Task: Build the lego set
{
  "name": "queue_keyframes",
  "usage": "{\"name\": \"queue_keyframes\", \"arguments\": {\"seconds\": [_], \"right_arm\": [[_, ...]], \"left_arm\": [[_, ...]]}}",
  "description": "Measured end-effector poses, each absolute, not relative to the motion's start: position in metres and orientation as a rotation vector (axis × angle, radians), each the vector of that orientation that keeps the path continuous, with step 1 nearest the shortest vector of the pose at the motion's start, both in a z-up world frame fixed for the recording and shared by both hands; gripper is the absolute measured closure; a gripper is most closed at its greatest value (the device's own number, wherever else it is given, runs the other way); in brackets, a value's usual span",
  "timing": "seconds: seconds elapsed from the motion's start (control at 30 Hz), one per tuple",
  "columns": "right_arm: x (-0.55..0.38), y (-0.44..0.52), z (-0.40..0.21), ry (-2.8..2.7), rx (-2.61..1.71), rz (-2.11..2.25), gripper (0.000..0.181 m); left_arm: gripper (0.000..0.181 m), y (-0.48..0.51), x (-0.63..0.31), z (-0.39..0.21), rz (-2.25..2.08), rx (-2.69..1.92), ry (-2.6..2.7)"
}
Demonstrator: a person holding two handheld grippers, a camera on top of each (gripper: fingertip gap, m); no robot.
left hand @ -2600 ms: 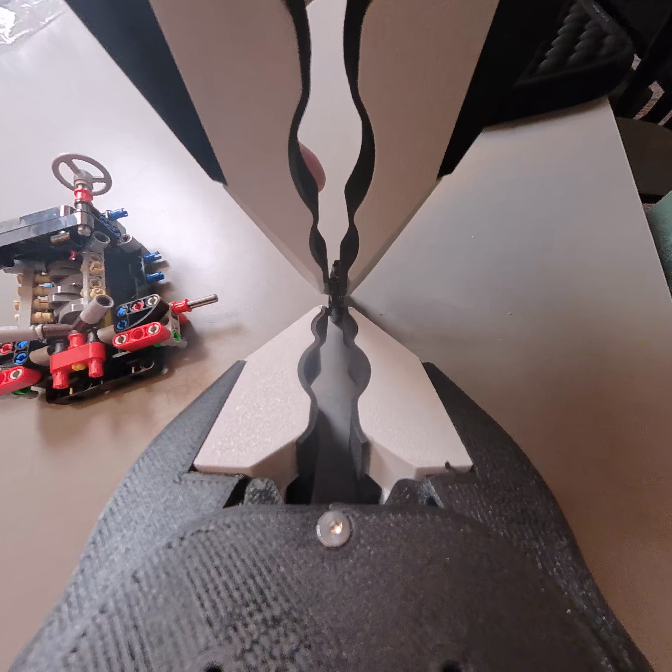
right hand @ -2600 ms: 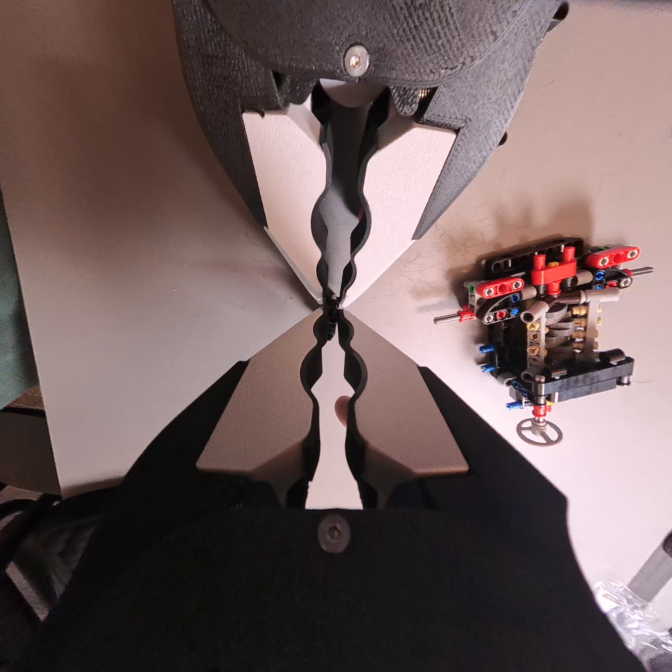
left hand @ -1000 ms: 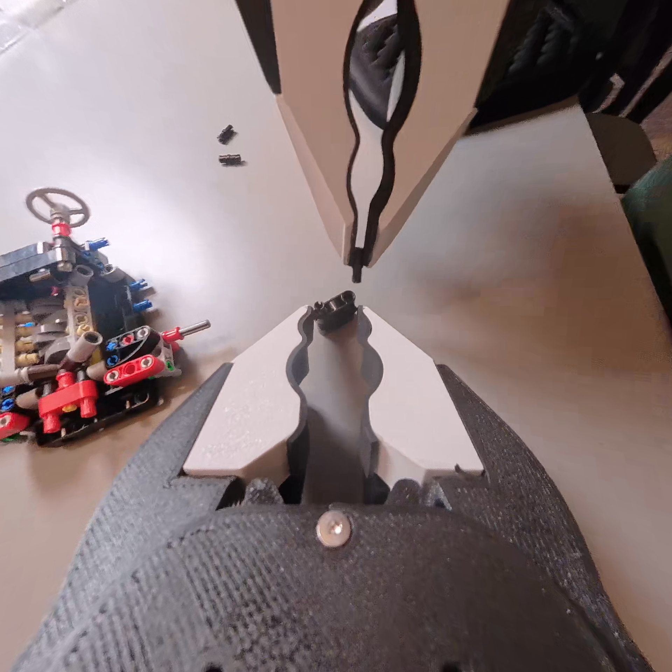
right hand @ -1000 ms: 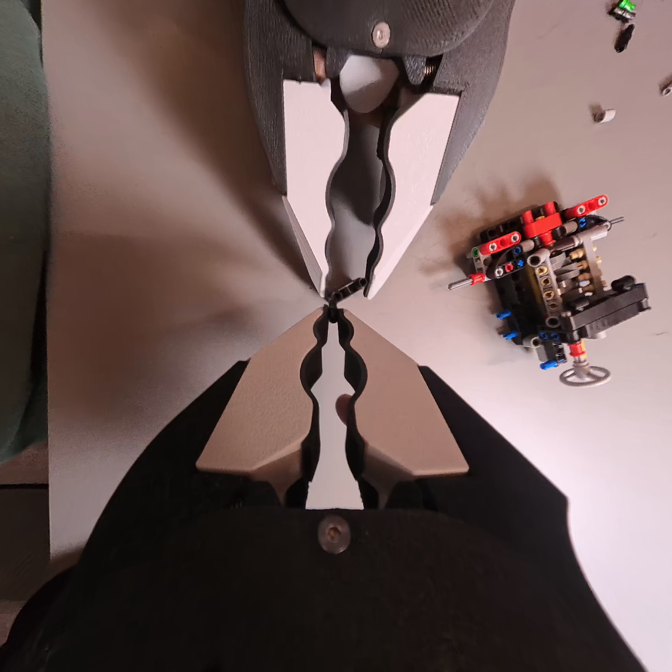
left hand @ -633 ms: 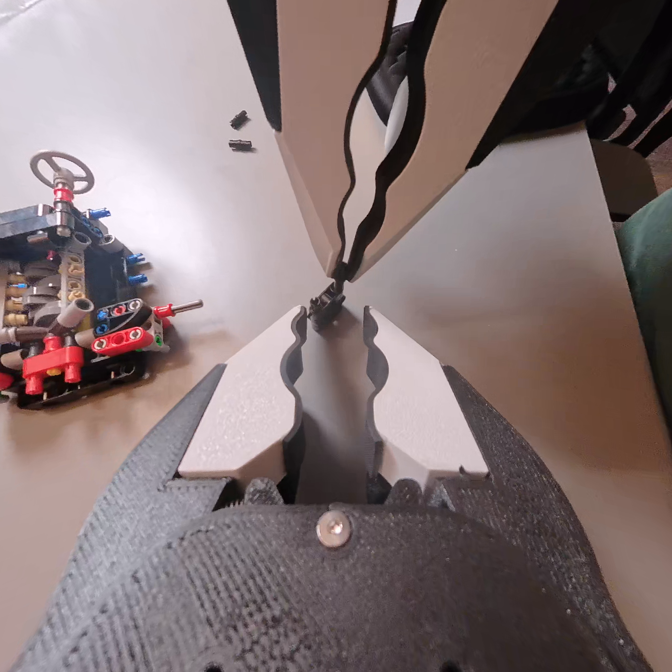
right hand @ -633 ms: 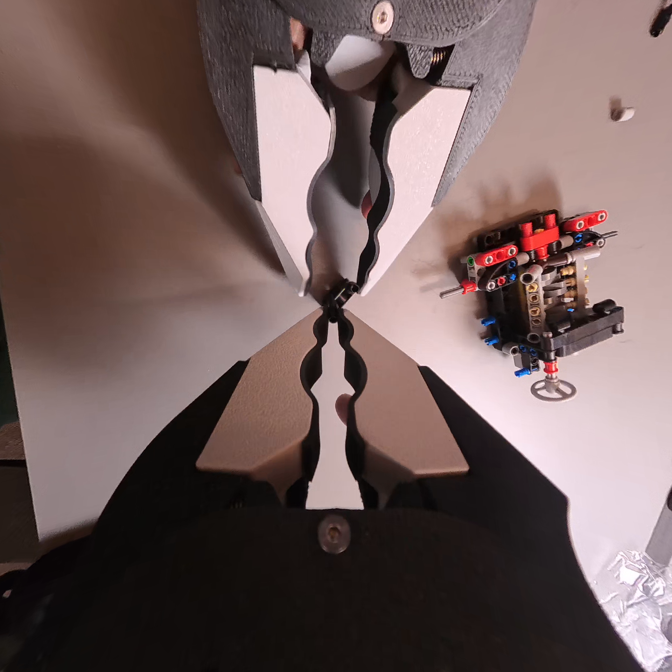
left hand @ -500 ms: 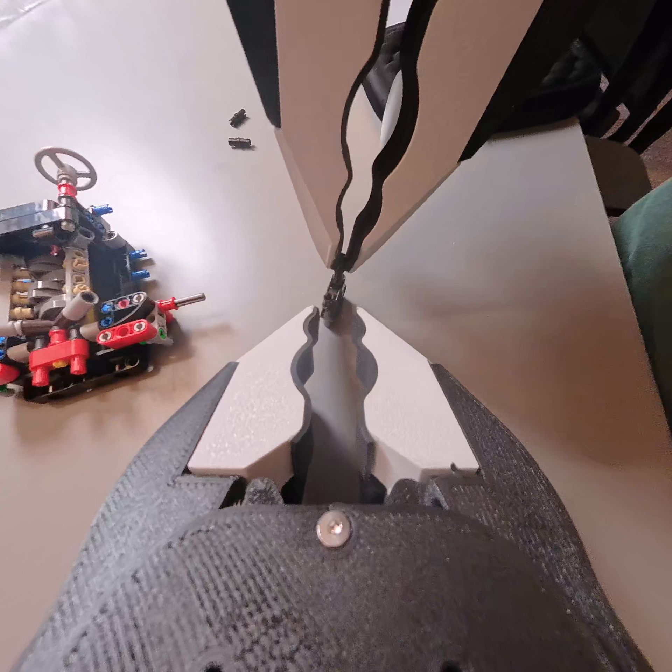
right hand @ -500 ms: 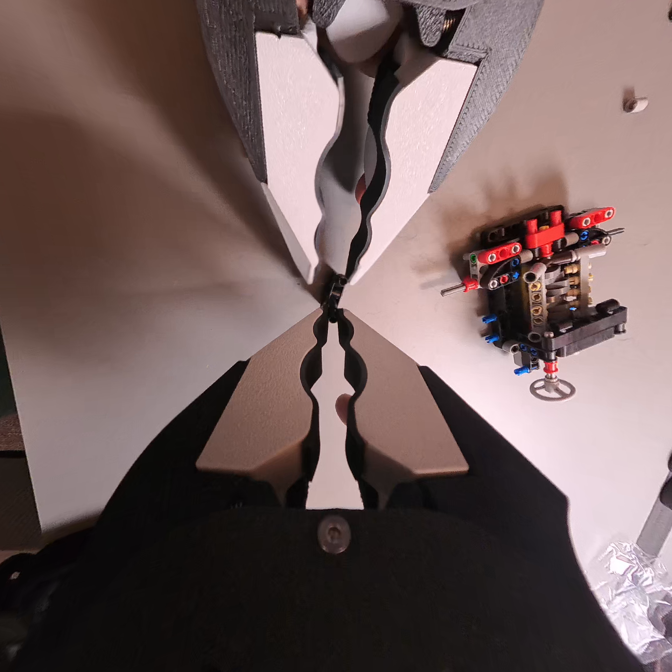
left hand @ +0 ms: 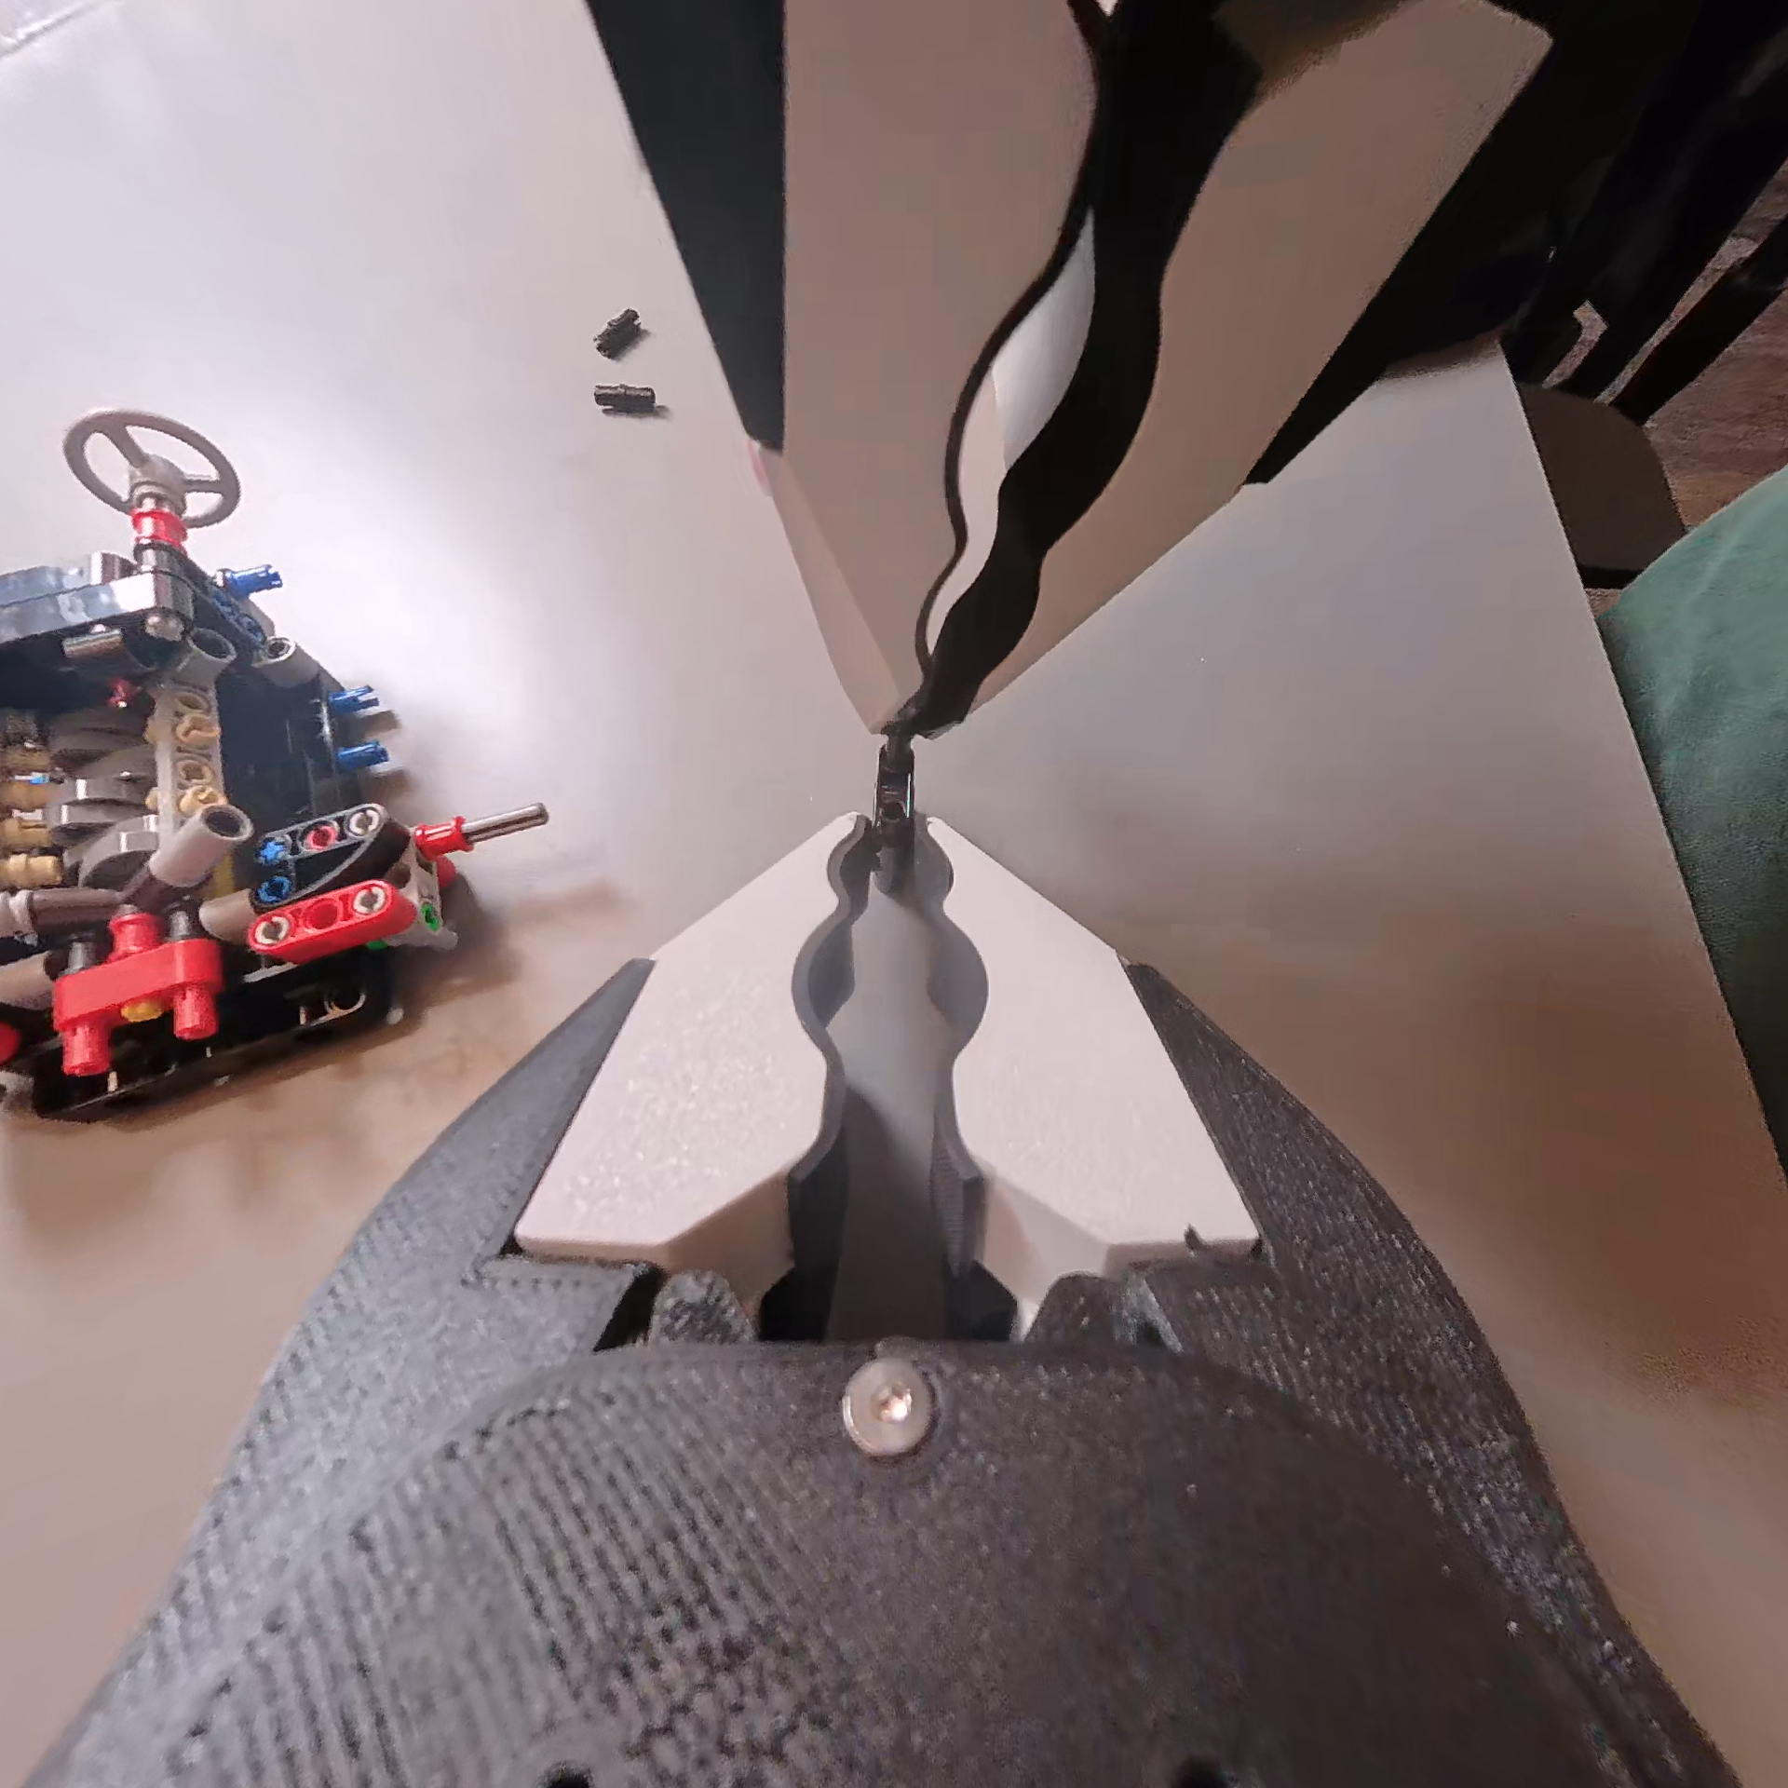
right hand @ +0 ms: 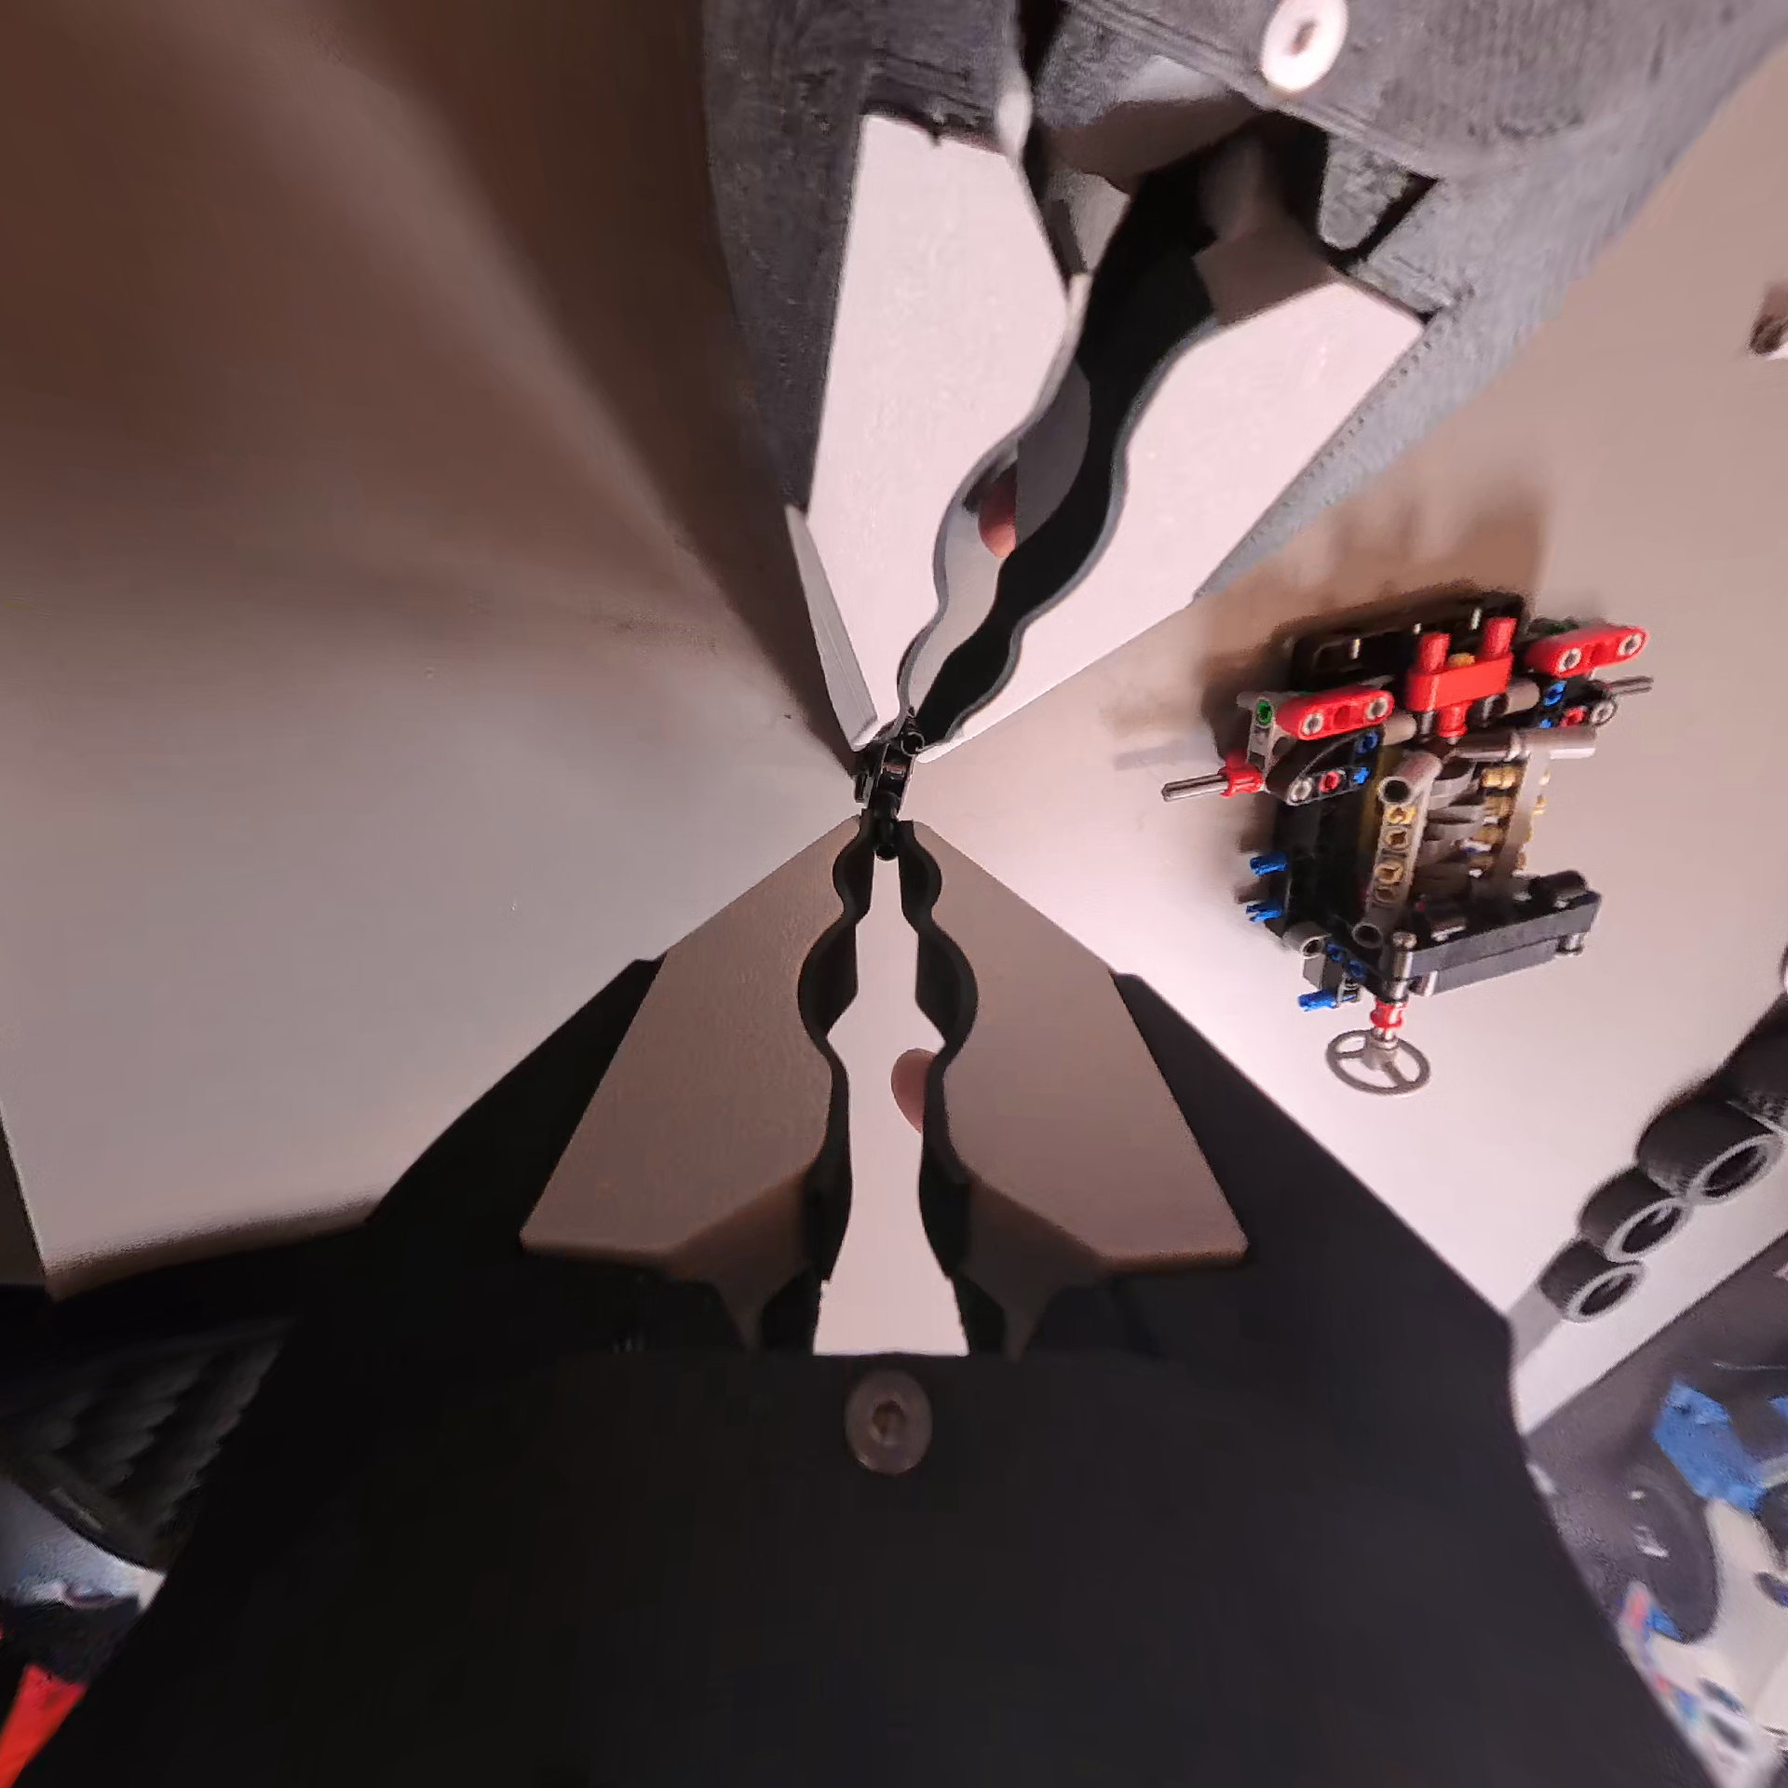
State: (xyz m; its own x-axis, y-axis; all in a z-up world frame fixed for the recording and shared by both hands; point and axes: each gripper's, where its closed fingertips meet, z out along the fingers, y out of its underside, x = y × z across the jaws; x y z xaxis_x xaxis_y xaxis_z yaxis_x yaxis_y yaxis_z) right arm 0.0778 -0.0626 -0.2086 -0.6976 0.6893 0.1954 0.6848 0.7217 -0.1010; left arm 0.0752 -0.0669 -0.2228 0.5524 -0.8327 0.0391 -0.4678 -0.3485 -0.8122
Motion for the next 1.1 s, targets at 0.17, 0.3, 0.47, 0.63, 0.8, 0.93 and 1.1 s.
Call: {"name": "queue_keyframes", "arguments": {"seconds": [0.17,0.3,0.47,0.63,0.8,0.93,1.1], "right_arm": [[0.077,-0.062,-0.208,-2.794,-0.881,-0.103,0.178],[0.078,-0.061,-0.208,-2.859,-0.716,-0.213,0.178],[0.079,-0.063,-0.209,-2.919,-0.633,-0.280,0.178],[0.077,-0.063,-0.208,-2.913,-0.778,-0.218,0.178],[0.071,-0.060,-0.194,-2.713,-1.136,0.269,0.178],[0.064,-0.068,-0.172,-2.449,-1.254,0.694,0.178],[0.067,-0.075,-0.163,-2.228,-1.347,1.014,0.178]], "left_arm": [[0.175,-0.066,0.076,-0.223,-0.623,-2.008,1.043],[0.175,-0.066,0.076,-0.223,-0.642,-2.008,1.050],[0.175,-0.068,0.076,-0.223,-0.637,-1.996,1.075],[0.171,-0.067,0.075,-0.223,-0.627,-1.997,1.067],[0.161,-0.070,0.073,-0.216,-0.629,-1.958,1.049],[0.165,-0.074,0.073,-0.191,-0.744,-1.876,0.962],[0.171,-0.077,0.075,-0.164,-0.824,-1.762,0.898]]}}
